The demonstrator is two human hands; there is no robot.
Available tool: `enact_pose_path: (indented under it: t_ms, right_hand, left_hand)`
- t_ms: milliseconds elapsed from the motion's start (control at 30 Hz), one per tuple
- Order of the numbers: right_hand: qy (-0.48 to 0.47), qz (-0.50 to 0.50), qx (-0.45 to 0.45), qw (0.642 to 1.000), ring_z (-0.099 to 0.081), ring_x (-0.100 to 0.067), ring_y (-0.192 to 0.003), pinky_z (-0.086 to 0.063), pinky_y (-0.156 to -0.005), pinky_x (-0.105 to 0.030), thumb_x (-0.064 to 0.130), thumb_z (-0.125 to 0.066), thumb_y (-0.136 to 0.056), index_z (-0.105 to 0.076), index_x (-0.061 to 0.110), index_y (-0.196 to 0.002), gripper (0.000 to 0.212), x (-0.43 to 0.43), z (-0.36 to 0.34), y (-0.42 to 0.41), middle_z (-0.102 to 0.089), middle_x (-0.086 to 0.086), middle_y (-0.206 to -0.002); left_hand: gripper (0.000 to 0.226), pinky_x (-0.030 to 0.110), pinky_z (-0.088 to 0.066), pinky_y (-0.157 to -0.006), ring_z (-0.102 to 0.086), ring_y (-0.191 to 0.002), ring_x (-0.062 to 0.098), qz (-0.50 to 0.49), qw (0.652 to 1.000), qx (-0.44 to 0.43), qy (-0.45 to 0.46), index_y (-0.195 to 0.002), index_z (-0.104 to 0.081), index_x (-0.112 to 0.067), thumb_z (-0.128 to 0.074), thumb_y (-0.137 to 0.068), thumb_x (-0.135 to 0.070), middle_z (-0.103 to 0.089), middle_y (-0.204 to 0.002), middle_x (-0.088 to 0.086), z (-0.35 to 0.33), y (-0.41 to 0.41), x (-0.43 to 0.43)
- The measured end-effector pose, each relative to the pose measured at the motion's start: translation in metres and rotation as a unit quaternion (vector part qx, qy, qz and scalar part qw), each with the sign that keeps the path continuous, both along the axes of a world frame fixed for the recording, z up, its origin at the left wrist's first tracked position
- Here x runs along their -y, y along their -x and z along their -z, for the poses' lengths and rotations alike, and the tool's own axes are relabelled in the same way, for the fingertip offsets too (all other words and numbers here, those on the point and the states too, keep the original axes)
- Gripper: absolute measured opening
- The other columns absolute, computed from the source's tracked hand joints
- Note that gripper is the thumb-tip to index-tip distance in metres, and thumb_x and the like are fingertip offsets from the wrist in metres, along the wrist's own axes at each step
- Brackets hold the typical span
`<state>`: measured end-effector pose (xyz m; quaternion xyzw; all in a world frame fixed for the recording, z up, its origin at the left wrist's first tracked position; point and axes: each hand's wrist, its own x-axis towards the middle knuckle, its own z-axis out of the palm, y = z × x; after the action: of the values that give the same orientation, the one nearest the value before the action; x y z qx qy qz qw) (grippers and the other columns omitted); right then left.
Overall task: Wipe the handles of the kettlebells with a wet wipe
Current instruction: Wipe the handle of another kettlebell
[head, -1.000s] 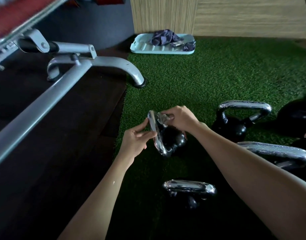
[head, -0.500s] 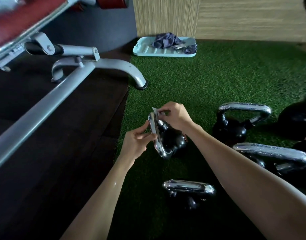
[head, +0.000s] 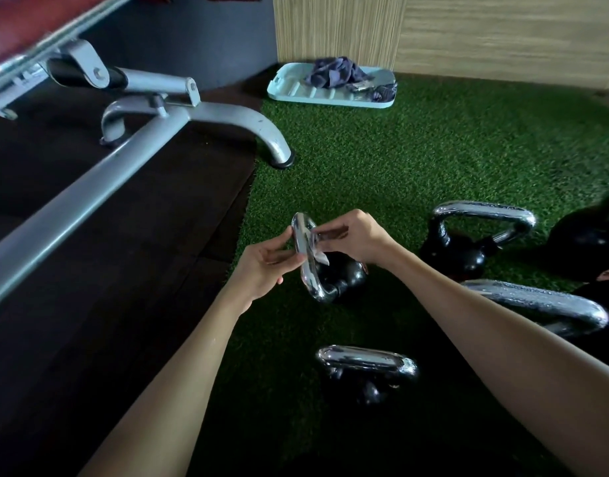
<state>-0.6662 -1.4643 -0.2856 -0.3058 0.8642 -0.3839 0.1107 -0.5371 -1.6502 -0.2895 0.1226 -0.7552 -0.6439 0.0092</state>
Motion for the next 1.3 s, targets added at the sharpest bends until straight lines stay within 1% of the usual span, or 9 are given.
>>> enact_pose_path:
  t_ms: [100,200,333,433,633,833,1000,1100,1300]
  right_hand:
    - [0.061,0.042,0.047,0.996,-0.073,-0.002,-0.085,-0.058,-0.085,-0.024,0.027,-0.086,-0.080,-0.080,0.028,-0.108,0.029,0.001,0.001,-0.005,-0.079,0.011,-0.093]
    - [0.104,0.090,0.018,0.990,-0.074,-0.003,-0.088,-0.059,-0.089,-0.030,0.022,-0.084,-0.082,-0.080,0.023,-0.109,0.027,0.007,0.005,-0.010,-0.079,0.008,-0.096]
    - [0.037,0.032,0.071,0.996,-0.071,-0.002,-0.079,-0.055,-0.075,-0.023,0.031,-0.089,-0.075,-0.082,0.028,-0.100,0.026,-0.011,-0.008,-0.013,-0.079,0.012,-0.087]
    - [-0.026,-0.033,0.098,0.994,-0.068,-0.002,-0.073,-0.050,-0.068,-0.021,0.027,-0.091,-0.073,-0.082,0.029,-0.090,0.019,-0.022,-0.017,-0.022,-0.078,0.010,-0.081]
    - [0.014,-0.004,0.012,1.000,-0.058,0.008,-0.058,-0.042,-0.057,-0.008,0.026,-0.093,-0.069,-0.083,0.025,-0.085,0.019,-0.013,-0.026,-0.038,-0.072,0.014,-0.068]
    - [-0.050,-0.025,0.006,0.998,-0.061,0.010,-0.062,-0.044,-0.063,-0.007,0.024,-0.093,-0.068,-0.083,0.025,-0.087,0.021,-0.031,-0.008,-0.047,-0.069,0.020,-0.069]
    - [-0.080,0.009,-0.048,0.996,-0.059,0.003,-0.067,-0.051,-0.072,-0.015,0.018,-0.087,-0.075,-0.082,0.018,-0.096,0.021,-0.041,0.020,-0.060,-0.076,0.005,-0.085]
    - [-0.047,0.006,-0.042,0.998,-0.056,0.011,-0.061,-0.041,-0.065,-0.005,0.022,-0.088,-0.075,-0.083,0.023,-0.097,0.023,-0.040,0.018,-0.056,-0.071,0.013,-0.078]
    - [-0.094,-0.032,-0.020,0.995,-0.055,0.014,-0.063,-0.039,-0.064,-0.002,0.020,-0.089,-0.075,-0.082,0.023,-0.103,0.028,-0.040,0.017,-0.039,-0.073,0.009,-0.085]
  left_hand:
    - [0.066,0.017,-0.047,-0.054,-0.063,-0.072,-0.010,0.002,1.000,0.006,0.002,-0.148,-0.049,-0.021,-0.078,-0.088,-0.017,-0.078,-0.108,-0.007,0.002,0.000,-0.001]
    - [0.066,0.018,-0.047,-0.055,-0.064,-0.073,-0.008,0.005,1.000,0.007,0.000,-0.148,-0.050,-0.020,-0.078,-0.088,-0.018,-0.078,-0.101,-0.011,0.001,0.004,-0.003]
    - [0.073,0.021,-0.049,-0.057,-0.063,-0.083,0.009,0.019,0.999,0.019,0.025,-0.149,-0.048,-0.024,-0.080,-0.084,-0.028,-0.077,-0.105,-0.015,-0.001,0.014,-0.002]
    - [0.072,0.019,-0.049,-0.059,-0.052,-0.073,0.013,0.014,0.999,0.030,0.016,-0.150,-0.046,-0.025,-0.079,-0.086,-0.029,-0.077,-0.109,-0.011,0.000,0.017,0.002]
    - [0.073,0.021,-0.048,-0.063,-0.051,-0.079,0.016,0.012,0.999,0.032,0.016,-0.152,-0.046,-0.023,-0.078,-0.087,-0.025,-0.078,-0.106,-0.009,0.004,0.021,0.003]
    - [0.069,0.017,-0.051,-0.080,-0.059,-0.069,-0.005,0.008,0.998,0.051,0.041,-0.148,-0.048,-0.036,-0.079,-0.086,-0.036,-0.076,-0.113,-0.014,-0.003,0.024,0.006]
    - [0.067,0.029,-0.040,-0.108,-0.059,-0.110,-0.006,0.008,0.995,0.073,0.062,-0.145,-0.050,-0.041,-0.079,-0.084,-0.041,-0.074,-0.113,-0.017,-0.002,0.026,0.010]
    - [0.068,0.028,-0.041,-0.104,-0.059,-0.108,-0.006,0.016,0.994,0.074,0.073,-0.146,-0.049,-0.041,-0.078,-0.085,-0.041,-0.073,-0.115,-0.017,-0.004,0.030,0.010]
    - [0.066,0.008,-0.040,-0.071,-0.057,-0.102,-0.012,0.030,0.994,0.067,0.086,-0.148,-0.048,-0.039,-0.076,-0.089,-0.037,-0.072,-0.116,-0.020,-0.007,0.030,0.012]
